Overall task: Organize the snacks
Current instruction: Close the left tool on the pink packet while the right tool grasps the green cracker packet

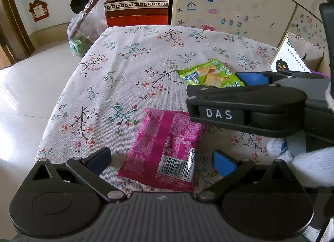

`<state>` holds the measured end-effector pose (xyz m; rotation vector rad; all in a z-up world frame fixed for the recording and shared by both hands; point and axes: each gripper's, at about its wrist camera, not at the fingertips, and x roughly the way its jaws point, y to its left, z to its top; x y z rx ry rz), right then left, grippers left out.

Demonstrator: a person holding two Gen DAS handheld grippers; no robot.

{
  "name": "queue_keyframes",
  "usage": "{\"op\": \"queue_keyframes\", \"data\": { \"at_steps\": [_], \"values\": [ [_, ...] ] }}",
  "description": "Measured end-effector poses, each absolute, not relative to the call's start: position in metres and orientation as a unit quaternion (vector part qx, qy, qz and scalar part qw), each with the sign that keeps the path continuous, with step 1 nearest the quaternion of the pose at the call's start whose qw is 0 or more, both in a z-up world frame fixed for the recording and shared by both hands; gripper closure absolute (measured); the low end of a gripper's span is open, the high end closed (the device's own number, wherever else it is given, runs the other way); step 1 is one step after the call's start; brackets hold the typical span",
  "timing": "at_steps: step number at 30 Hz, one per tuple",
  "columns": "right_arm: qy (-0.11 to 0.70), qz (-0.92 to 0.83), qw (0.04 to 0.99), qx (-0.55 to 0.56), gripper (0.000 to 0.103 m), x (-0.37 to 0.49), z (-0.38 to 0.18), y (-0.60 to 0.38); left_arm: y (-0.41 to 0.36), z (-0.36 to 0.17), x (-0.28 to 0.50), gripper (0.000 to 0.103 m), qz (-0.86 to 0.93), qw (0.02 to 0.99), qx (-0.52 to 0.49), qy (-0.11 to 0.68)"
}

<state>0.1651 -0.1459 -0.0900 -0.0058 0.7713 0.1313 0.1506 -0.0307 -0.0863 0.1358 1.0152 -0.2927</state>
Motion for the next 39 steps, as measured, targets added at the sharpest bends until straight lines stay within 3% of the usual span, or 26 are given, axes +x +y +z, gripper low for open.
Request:
{"op": "queue_keyframes", "data": {
  "at_steps": [8, 10, 16, 18, 22, 26, 39],
  "values": [
    [0.373, 0.056, 0.926, -0.029, 0.029, 0.166, -0.092, -0.140, -0.031, -0.086, 0.150, 0.000, -0.135, 0.864, 0.061, 0.481],
    [0.370, 0.055, 0.927, -0.026, 0.041, 0.165, -0.092, -0.141, -0.031, -0.086, 0.149, 0.000, -0.133, 0.865, 0.060, 0.481],
    [0.375, 0.058, 0.925, -0.013, 0.048, 0.164, -0.088, -0.145, -0.030, -0.085, 0.151, 0.000, -0.135, 0.863, 0.058, 0.483],
    [0.377, 0.053, 0.925, 0.000, 0.049, 0.161, -0.086, -0.147, -0.030, -0.083, 0.151, 0.004, -0.141, 0.864, 0.057, 0.480],
    [0.376, 0.048, 0.925, 0.011, 0.049, 0.155, -0.075, -0.151, -0.031, -0.077, 0.150, 0.031, -0.154, 0.868, 0.060, 0.468],
    [0.378, 0.042, 0.924, 0.023, 0.049, 0.146, -0.064, -0.156, -0.025, -0.075, 0.152, 0.040, -0.151, 0.870, 0.038, 0.467],
    [0.386, 0.010, 0.922, 0.037, 0.049, 0.089, -0.019, -0.175, -0.019, -0.058, 0.143, 0.043, -0.164, 0.873, 0.003, 0.459]
  ]
}}
